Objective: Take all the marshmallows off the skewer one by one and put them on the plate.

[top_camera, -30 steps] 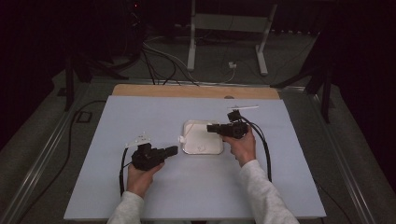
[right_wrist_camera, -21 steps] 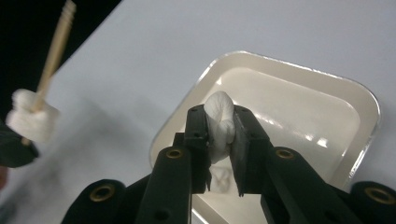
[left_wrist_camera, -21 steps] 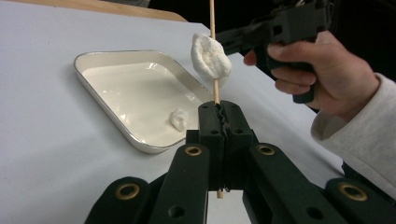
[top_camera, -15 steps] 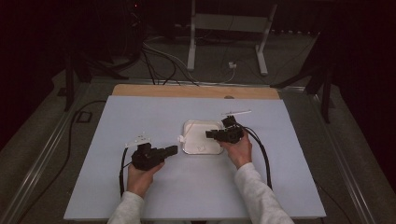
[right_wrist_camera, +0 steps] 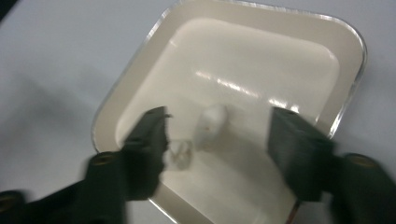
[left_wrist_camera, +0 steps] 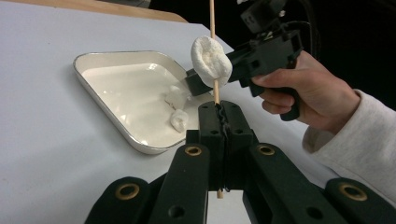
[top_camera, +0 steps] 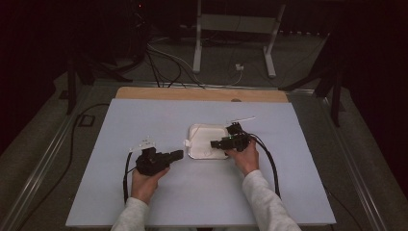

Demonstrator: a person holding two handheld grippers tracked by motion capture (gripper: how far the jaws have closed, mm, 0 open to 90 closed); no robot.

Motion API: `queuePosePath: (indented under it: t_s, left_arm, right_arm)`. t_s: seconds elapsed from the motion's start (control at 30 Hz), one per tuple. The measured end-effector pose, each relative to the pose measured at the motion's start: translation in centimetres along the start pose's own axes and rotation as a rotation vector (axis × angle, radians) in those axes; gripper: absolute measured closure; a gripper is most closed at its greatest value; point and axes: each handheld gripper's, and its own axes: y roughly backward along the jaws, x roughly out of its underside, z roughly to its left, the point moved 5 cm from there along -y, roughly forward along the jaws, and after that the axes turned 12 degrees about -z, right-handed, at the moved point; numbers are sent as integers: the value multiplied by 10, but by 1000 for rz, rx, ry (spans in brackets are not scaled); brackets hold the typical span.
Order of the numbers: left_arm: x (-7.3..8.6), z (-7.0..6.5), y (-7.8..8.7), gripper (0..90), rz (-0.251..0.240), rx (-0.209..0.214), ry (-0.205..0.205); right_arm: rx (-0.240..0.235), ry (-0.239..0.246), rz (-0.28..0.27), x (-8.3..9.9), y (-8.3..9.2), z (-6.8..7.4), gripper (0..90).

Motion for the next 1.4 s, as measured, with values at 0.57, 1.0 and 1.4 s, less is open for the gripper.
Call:
queuePosePath:
  t_s: [0.57,1.0,1.4]
  left_arm:
    - [0,-1,0,900,-5,4,2]
    - [0,-3,-2,900,-9,15,5]
    - [-1,-9,-5,900,-15,40,6]
  right_arm:
    - [-157,-27,-150,-23,28,21,99]
    - [-307,-14,-177,-33,38,49,0]
    - [-482,-67,-121,-32,30,79,281]
